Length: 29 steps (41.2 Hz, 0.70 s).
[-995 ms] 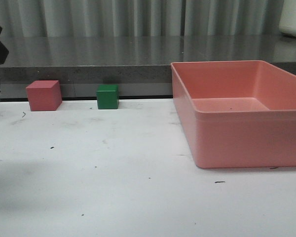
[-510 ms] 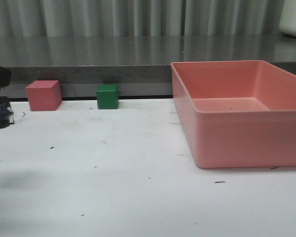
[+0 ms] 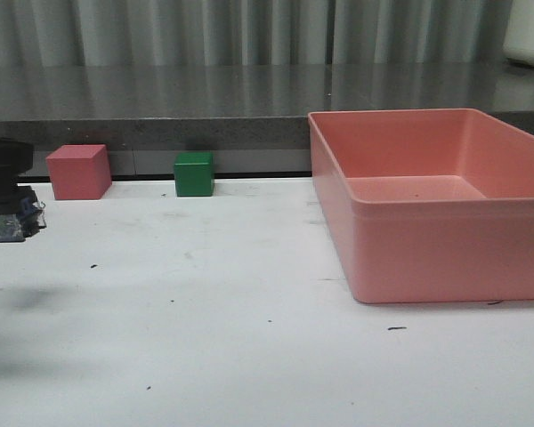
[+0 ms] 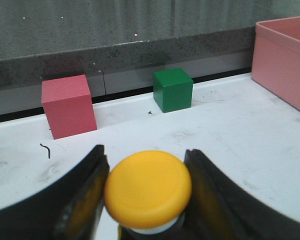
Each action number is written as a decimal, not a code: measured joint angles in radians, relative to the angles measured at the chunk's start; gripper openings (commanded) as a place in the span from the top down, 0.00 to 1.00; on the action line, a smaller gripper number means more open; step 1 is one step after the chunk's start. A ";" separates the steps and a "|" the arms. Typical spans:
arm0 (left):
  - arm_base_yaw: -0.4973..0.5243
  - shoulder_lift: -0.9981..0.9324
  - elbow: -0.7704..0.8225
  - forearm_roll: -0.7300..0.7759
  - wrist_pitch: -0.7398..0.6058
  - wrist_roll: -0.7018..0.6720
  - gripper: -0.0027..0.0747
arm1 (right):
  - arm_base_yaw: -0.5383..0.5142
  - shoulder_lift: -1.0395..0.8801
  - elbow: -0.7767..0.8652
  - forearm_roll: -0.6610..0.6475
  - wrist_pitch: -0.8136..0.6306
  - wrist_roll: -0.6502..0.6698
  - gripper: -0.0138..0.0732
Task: Place and stand button with both arms
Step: 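Rotate the button upright with the left gripper and lower it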
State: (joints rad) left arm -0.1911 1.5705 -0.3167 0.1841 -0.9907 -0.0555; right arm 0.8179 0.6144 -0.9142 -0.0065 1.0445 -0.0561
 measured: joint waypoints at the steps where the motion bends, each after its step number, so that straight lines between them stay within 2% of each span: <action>1: 0.000 0.010 0.000 0.000 -0.015 0.003 0.67 | 0.000 0.000 0.000 0.000 0.000 0.000 0.30; 10: 0.000 0.106 0.000 -0.043 -0.126 0.015 0.67 | 0.000 0.000 0.000 0.000 0.000 0.000 0.30; 29: 0.000 0.249 -0.017 -0.094 -0.136 0.033 0.67 | 0.000 0.000 0.000 0.006 0.000 0.000 0.30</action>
State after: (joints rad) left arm -0.1911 1.8199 -0.3337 0.0899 -1.1269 -0.0228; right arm 0.8179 0.6144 -0.9142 0.0000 1.0445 -0.0561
